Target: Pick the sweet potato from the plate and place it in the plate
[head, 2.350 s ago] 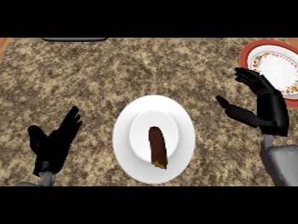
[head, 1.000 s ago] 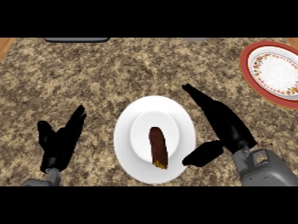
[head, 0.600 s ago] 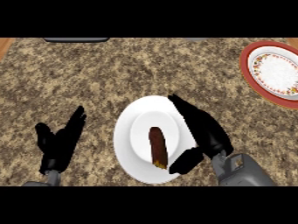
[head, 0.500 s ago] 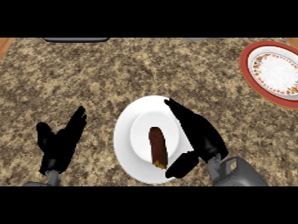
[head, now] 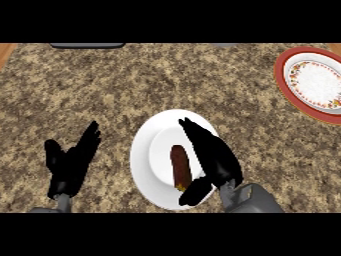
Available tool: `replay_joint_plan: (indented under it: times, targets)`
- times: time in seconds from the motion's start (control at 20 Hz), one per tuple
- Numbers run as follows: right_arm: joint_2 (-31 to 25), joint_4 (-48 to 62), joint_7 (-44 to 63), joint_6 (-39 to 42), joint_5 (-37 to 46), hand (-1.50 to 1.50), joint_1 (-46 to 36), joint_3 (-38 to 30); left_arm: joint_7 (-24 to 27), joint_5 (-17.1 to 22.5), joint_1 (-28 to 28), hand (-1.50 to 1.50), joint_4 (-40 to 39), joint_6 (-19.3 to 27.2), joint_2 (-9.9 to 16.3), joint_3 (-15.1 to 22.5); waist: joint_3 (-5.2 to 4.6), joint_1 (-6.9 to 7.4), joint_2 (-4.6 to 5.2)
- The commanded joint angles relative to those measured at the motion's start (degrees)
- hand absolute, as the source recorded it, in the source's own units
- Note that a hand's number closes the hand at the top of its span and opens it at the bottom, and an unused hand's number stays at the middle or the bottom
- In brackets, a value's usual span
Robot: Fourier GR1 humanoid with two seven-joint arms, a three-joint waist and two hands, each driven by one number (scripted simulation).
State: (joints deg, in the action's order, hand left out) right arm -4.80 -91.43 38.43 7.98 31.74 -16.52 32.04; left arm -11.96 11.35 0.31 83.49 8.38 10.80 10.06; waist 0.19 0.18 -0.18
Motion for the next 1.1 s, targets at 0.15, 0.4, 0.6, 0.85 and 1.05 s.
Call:
replay_joint_plan:
  times: [0.15,0.4,0.6,0.85,1.05]
  targets:
    - [-0.7,-0.5,-0.9,1.7,5.2,-1.50,4.2,-0.7,-2.8,-1.2,-0.8,0.00,-0.3,-0.9,-0.5,-1.9,-0.19,-0.23,0.14]
    - [4.7,7.4,-1.3,-1.9,8.2,-1.50,2.0,1.5,1.4,-2.0,-0.7,0.00,-3.8,-2.5,-2.6,-2.2,-0.19,-0.12,0.18]
    - [4.7,14.1,-2.4,-0.9,4.1,-1.50,-6.0,-1.6,1.0,-1.6,1.3,0.00,-2.1,-4.0,-1.8,-3.2,-0.19,0.19,0.21]
    - [0.3,11.3,-7.9,4.7,6.6,1.50,1.9,2.8,-1.8,-2.5,3.0,0.00,2.2,-2.7,-2.5,-2.1,-0.18,-0.03,0.10]
    - [4.7,18.8,-8.0,-1.5,10.4,1.50,-3.7,4.2,-0.1,-3.9,1.7,0.00,-1.3,-3.4,-3.1,-2.9,-0.19,0.10,0.19]
